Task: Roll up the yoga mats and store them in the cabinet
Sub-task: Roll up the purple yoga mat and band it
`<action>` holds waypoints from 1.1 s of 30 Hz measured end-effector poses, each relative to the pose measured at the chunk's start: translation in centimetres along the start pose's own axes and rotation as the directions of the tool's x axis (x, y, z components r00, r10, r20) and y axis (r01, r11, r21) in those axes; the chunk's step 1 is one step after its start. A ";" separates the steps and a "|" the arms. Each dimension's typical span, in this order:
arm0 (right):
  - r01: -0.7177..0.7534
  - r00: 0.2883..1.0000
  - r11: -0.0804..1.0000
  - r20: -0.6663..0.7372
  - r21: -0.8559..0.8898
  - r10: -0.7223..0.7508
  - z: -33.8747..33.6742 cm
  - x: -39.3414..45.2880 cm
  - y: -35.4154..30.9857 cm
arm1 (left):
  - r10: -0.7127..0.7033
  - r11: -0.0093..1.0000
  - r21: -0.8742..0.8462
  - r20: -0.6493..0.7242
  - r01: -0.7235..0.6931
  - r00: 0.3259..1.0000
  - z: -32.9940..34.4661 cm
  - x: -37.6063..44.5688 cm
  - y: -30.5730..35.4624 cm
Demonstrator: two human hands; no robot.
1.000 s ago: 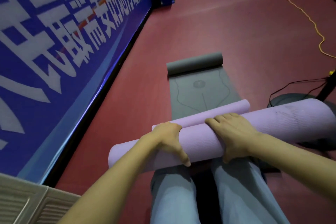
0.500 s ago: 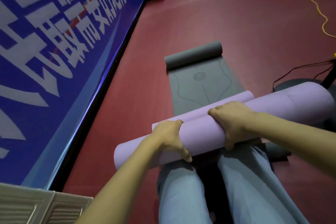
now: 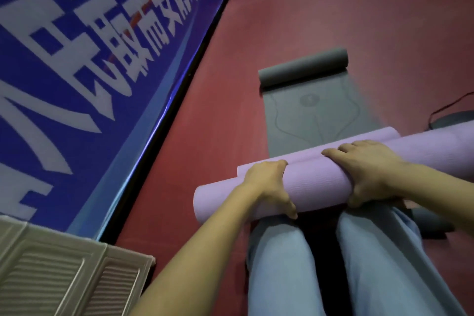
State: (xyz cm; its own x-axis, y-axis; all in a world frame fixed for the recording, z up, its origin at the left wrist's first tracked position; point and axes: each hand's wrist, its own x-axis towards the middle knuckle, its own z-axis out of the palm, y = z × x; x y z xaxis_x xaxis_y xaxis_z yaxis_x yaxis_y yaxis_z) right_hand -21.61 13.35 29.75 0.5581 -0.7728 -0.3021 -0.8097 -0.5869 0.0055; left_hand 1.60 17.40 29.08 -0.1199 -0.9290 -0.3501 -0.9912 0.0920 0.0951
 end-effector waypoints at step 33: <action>-0.075 0.996 0.996 -0.044 0.039 0.077 0.3 -17.7 -3.7 | 0.204 0.978 -0.032 0.317 -0.205 0.926 -2.6 -9.0 5.2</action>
State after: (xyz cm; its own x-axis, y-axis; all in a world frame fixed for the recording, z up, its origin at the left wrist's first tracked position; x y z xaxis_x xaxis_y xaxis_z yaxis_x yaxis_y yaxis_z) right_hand -28.55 29.27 34.74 0.5017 -0.8254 -0.2588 -0.8557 -0.5174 -0.0088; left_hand -2.28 25.25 35.15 -0.3312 -0.7279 -0.6004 -0.9433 0.2686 0.1948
